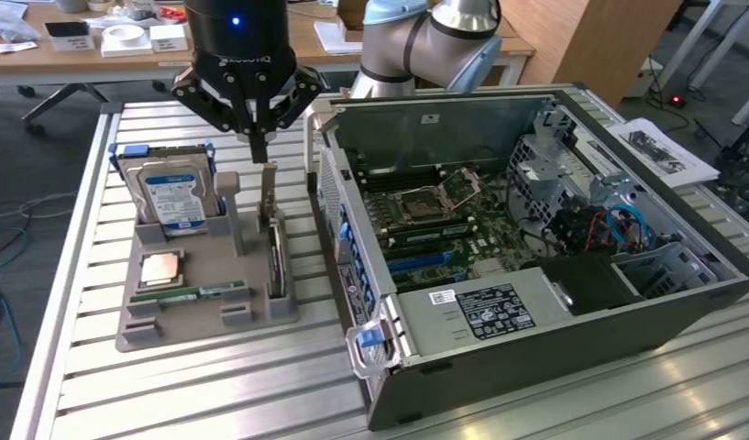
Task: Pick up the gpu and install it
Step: 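Pick up the gpu and move the gpu toward the slot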
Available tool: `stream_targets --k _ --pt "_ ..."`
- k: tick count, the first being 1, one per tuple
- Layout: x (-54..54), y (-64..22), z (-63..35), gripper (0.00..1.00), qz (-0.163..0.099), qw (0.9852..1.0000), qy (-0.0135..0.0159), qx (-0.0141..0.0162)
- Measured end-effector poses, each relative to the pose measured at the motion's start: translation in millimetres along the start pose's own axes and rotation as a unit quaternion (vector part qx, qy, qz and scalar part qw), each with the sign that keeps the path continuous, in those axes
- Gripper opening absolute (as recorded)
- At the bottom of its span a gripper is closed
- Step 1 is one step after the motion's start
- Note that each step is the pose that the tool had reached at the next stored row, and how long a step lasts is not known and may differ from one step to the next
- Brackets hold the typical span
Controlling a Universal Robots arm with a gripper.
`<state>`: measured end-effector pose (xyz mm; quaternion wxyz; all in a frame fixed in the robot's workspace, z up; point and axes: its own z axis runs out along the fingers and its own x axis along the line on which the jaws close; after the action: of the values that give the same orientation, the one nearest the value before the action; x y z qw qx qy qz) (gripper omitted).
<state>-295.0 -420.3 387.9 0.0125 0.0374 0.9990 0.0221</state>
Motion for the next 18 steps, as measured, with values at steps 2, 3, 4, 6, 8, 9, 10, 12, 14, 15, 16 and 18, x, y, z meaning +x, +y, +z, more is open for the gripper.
stream_targets --k 2,3,4,6,8,9,10,12,14,15,16,18 --pt "0.0 0.0 0.0 0.11 0.0 1.0 0.0 0.0" --pt "0.0 0.0 0.0 0.11 0.0 1.0 0.0 0.0" --pt "0.0 0.0 0.0 0.11 0.0 1.0 0.0 0.0" --pt "0.0 0.0 0.0 0.17 0.0 1.0 0.0 0.0" --pt "0.0 0.0 0.0 0.23 0.0 1.0 0.0 0.0" --pt "0.0 0.0 0.0 0.29 0.0 1.0 0.0 0.0" --pt "0.0 0.0 0.0 0.29 0.0 1.0 0.0 0.0" --pt "0.0 0.0 0.0 0.41 0.0 1.0 0.0 0.0" --pt "0.0 0.0 0.0 0.47 0.0 1.0 0.0 0.0" --pt "0.0 0.0 0.0 0.47 0.0 1.0 0.0 0.0" --pt "0.0 0.0 0.0 0.47 0.0 1.0 0.0 0.0" --pt "0.0 0.0 0.1 0.47 0.0 1.0 0.0 0.0001"
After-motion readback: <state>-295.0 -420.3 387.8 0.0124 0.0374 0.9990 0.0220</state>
